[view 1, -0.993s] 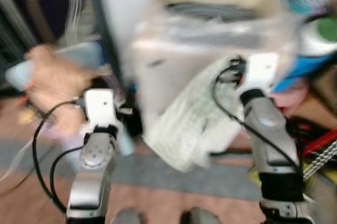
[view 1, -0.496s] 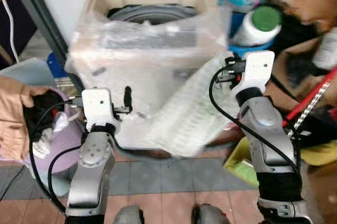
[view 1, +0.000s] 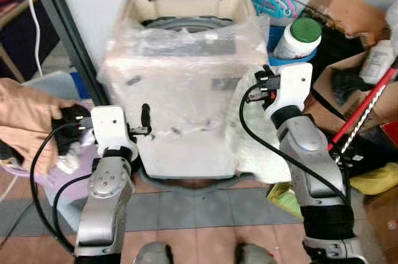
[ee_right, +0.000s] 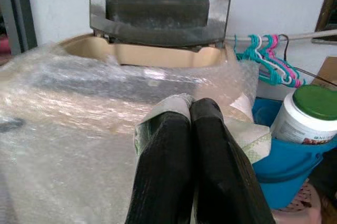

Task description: Clothes washing

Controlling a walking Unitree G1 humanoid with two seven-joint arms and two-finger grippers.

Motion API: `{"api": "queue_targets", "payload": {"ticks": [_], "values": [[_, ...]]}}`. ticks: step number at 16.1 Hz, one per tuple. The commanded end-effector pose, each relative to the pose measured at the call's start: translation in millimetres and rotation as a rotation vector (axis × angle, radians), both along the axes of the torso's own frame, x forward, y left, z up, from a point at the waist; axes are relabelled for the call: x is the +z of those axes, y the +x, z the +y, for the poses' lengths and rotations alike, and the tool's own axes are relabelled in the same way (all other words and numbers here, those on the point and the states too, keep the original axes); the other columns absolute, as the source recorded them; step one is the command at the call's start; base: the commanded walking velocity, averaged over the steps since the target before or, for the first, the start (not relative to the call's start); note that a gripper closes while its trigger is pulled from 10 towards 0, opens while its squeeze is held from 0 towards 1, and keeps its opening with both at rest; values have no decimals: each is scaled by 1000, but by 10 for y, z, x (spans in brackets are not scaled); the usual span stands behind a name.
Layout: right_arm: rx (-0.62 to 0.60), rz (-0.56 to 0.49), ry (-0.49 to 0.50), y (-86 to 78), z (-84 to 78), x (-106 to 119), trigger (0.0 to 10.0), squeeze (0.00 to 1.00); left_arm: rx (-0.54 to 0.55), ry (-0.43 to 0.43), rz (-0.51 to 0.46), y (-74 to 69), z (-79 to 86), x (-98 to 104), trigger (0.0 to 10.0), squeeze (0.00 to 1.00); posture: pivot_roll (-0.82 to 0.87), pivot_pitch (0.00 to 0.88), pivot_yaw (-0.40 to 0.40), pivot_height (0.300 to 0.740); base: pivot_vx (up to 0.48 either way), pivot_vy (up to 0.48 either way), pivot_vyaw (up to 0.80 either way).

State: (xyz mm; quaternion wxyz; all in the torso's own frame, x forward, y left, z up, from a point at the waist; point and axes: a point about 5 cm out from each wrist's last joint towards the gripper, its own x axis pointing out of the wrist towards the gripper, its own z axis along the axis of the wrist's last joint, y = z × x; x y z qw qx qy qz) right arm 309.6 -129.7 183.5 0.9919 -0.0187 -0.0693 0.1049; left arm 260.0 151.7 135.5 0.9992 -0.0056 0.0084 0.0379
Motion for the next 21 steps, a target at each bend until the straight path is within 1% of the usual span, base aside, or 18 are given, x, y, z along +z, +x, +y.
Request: {"api": "queue_targets", "payload": {"ticks": [1, 4, 7, 9, 12, 14, 15, 16, 17, 18, 19, 20, 21], "values": [[21, -39, 7, -16, 26, 88, 10000, 0, 6, 5, 0, 0, 15, 14, 10000, 0, 7, 58, 40, 740, 0, 476, 0], [19, -46, 2, -20, 26, 97, 10000, 0, -2, 14, 0, -8, 10, 7, 10000, 0, 4, 58, 39, 740, 0, 480, 0], [18, -50, 1, -25, 22, 99, 10000, 0, -20, 33, -27, -14, 4, 29, 10000, 0, 4, 58, 39, 740, 0, 0, 0], [16, -55, -2, -22, 18, 110, 10000, 0, -34, 11, -44, -26, 14, 44, 10000, 0, 4, 58, 39, 740, 0, 0, 0], [12, -62, -5, -17, 14, 120, 10000, 0, -33, 12, -46, -27, 18, 45, 10000, 0, 4, 58, 39, 740, 0, 0, 0], [-14, -66, -12, -19, -24, 115, 10000, 0, -36, 12, -40, -37, 22, 22, 10000, 0, 4, 58, 39, 740, 127, 0, 0], [-31, -59, -20, -38, -65, 78, 10000, 0, -37, 13, -36, -49, 27, 1, 10000, 0, 4, 58, 39, 740, 259, 0, 0], [-52, -37, -32, -73, -114, -6, 10000, 0, -33, 13, -25, -64, 41, -29, 10000, 0, 4, 55, 36, 740, 259, 0, 0], [-94, 17, -49, -165, -204, -203, 10000, 0, -20, 15, -12, -84, 64, -86, 10000, 0, 2, 46, 38, 740, 262, 0, 0], [-111, 35, -64, -198, -231, -284, 10000, 0, -12, 23, -9, -88, 74, -114, 10000, 0, -1, 28, 43, 740, 255, 0, 0], [-145, 72, -91, -273, -291, -442, 10000, 0, -4, 35, -2, -98, 93, -177, 10000, 0, -6, 8, 45, 740, 262, 0, 0], [-170, 101, -102, -328, -342, -541, 10000, 0, -4, 35, 4, -111, 106, -222, 10000, 0, -12, 0, 48, 740, 311, 0, 0], [-185, 116, -101, -361, -372, -592, 10000, 0, -6, 35, 9, -124, 115, -259, 10000, 0, -14, 0, 52, 740, 360, 0, 0]]}}
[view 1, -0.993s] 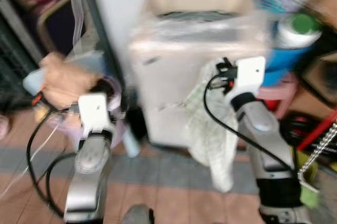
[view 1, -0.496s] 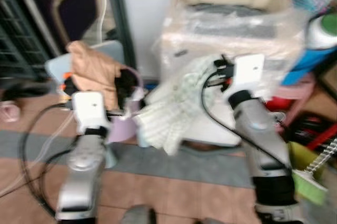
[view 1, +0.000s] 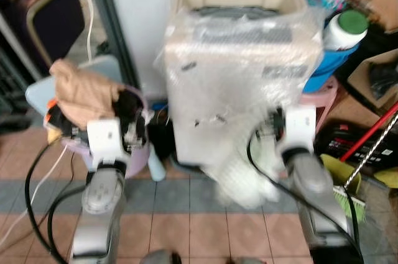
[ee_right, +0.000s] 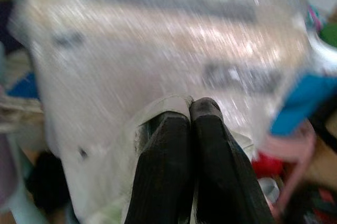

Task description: Clothes washing

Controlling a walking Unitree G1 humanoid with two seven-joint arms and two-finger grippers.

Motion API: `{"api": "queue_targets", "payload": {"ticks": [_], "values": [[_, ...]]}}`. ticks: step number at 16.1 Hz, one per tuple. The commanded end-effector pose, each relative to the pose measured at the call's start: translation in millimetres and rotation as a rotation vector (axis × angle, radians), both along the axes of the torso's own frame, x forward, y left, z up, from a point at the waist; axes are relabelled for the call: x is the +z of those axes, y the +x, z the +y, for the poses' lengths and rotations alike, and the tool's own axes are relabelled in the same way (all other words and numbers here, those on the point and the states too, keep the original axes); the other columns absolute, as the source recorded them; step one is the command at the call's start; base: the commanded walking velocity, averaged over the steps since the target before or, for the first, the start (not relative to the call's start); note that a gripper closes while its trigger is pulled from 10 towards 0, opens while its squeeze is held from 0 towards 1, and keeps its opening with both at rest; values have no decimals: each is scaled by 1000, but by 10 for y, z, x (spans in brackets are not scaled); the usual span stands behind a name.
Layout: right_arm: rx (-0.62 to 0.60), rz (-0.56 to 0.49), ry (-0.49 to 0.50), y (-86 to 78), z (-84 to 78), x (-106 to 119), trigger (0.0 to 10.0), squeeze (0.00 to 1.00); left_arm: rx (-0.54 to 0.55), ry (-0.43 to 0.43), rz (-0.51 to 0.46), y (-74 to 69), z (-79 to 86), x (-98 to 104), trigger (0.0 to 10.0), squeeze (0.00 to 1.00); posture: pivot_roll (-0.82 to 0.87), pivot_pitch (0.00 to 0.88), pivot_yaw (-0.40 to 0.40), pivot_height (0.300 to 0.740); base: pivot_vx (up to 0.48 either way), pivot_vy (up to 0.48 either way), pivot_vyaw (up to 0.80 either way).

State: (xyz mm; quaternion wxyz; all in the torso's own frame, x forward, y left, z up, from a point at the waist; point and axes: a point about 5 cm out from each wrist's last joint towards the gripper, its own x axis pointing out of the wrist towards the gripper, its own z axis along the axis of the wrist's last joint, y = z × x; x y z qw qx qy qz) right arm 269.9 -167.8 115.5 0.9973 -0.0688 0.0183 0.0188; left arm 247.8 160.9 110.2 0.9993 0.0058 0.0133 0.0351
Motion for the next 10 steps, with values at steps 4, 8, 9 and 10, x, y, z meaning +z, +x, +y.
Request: {"api": "queue_targets", "payload": {"ticks": [4, 8, 9, 10], "values": [[-34, -37, -13, -10, -76, 54, 10000, 0, -19, 22, 15, -4, 31, -93, 10000, 0, -28, 0, 61, 740, 445, 0, -355], [-31, -33, -40, -59, -85, 57, 10000, 0, -13, 4, 66, -106, 57, -188, 10000, 0, -53, 0, 82, 740, 357, 0, -800], [-27, -25, -40, -66, -76, 33, 10000, 0, -38, 5, 69, -101, 20, -196, 10000, 0, -50, 0, 81, 740, 0, 0, -800], [-26, -25, -38, -63, -67, 31, 10000, 0, -41, 9, 64, -82, 7, -183, 10000, 0, -50, 0, 81, 740, 0, 0, -800]]}}
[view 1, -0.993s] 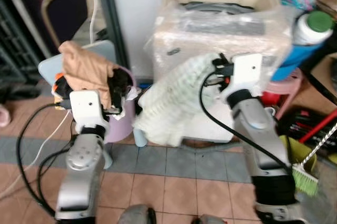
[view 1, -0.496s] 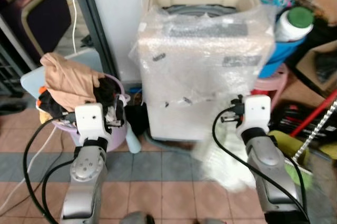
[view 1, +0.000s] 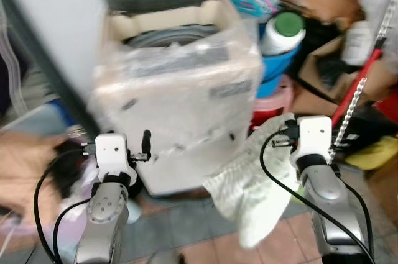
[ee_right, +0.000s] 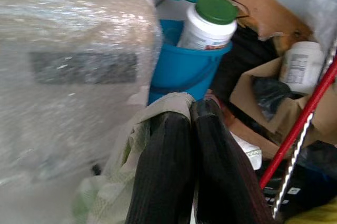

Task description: Clothes washing

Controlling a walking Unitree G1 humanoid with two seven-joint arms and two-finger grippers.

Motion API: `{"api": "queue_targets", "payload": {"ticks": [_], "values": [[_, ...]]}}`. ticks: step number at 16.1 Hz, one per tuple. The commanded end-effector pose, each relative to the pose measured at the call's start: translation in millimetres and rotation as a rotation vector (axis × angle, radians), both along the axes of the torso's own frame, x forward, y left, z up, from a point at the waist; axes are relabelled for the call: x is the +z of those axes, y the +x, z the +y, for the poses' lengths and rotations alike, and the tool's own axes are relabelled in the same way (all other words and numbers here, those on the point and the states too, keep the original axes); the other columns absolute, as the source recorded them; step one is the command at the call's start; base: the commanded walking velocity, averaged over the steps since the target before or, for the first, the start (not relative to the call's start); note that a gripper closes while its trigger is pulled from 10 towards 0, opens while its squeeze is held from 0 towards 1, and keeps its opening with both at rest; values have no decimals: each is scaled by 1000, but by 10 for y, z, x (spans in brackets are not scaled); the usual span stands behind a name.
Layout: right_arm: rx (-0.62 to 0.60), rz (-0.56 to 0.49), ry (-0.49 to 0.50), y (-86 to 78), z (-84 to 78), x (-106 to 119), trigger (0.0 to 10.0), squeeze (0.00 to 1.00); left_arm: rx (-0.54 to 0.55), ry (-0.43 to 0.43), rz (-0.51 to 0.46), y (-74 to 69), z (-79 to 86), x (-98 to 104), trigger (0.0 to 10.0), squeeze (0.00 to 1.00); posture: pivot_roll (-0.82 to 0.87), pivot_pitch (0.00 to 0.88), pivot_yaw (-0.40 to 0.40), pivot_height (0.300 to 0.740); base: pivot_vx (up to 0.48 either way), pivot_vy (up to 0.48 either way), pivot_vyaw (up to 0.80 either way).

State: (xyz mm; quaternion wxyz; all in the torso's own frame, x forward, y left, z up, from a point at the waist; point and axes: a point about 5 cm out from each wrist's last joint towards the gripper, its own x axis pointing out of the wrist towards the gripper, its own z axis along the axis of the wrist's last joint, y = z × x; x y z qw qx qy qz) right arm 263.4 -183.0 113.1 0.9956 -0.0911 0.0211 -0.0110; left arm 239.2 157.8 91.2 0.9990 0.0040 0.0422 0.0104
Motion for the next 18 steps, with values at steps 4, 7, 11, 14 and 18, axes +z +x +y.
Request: {"api": "queue_targets", "payload": {"ticks": [4, 7, 11, 14, 18], "values": [[42, -31, 18, 18, 84, 61, 10000, 0, -19, 27, -52, 43, -11, 74, 10000, 0, -49, 0, 61, 740, 0, 0, -800], [46, -8, 2, -99, 2, 0, 10000, 0, 27, 49, -48, -117, 114, -1, 10000, 0, -47, 0, 39, 740, 0, 0, 0], [51, 17, 2, -123, 10, -40, 10000, 0, 25, 60, -32, -156, 170, -51, 10000, 0, -47, 0, 36, 740, 0, -207, -333], [57, 13, 4, -109, 19, -21, 10000, 0, 22, 48, -37, -131, 143, -31, 10000, 0, -50, 0, 36, 740, 0, -399, -800], [49, 22, 2, -149, -13, -30, 10000, 0, 12, 24, -12, -121, 116, -67, 10000, 0, -58, 0, 35, 740, 0, -67, -200]]}}
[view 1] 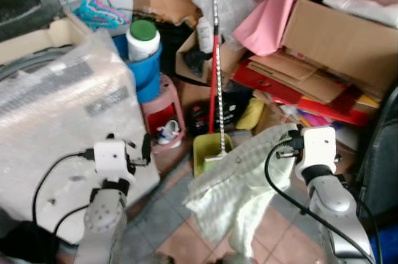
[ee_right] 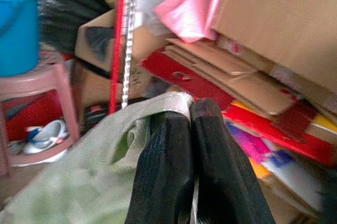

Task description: Clothes washing

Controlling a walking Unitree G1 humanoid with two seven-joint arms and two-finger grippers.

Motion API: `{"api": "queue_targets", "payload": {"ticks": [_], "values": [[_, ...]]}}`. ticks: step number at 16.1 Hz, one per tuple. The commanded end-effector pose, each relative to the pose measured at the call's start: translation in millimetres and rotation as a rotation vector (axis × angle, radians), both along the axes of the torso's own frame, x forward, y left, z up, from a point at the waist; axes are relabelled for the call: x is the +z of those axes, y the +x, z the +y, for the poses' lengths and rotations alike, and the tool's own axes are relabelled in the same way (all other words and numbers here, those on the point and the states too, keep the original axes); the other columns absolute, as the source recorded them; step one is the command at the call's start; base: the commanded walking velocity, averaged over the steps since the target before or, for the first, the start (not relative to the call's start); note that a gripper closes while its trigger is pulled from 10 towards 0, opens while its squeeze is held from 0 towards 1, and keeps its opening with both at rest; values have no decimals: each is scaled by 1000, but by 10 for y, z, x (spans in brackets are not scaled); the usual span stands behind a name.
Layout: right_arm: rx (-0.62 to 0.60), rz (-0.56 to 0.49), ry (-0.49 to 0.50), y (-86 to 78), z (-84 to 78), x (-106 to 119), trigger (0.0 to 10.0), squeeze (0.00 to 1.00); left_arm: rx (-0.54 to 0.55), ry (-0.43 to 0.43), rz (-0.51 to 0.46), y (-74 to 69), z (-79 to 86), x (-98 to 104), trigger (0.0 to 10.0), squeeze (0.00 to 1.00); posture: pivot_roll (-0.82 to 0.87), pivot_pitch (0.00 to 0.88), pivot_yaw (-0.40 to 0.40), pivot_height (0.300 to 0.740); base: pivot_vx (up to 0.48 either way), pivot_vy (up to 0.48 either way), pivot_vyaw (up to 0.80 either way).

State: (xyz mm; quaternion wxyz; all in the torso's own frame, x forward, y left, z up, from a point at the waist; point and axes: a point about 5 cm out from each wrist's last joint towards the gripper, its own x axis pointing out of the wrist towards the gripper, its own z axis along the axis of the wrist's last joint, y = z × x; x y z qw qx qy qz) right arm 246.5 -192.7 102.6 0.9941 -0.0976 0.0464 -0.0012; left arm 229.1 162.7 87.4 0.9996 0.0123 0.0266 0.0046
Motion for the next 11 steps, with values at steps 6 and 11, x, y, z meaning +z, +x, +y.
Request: {"api": "queue_targets", "payload": {"ticks": [6, 11], "values": [[46, -29, 11, -12, 88, 88, 10000, 0, 40, 24, 46, -80, 102, -49, 10000, 0, -52, 0, 29, 740, 0, 0, 0], [52, -29, 11, -26, 107, 102, 10000, 0, 49, 25, 50, -57, 145, -37, 10000, 0, -54, 0, 29, 740, 0, 157, 0]]}}
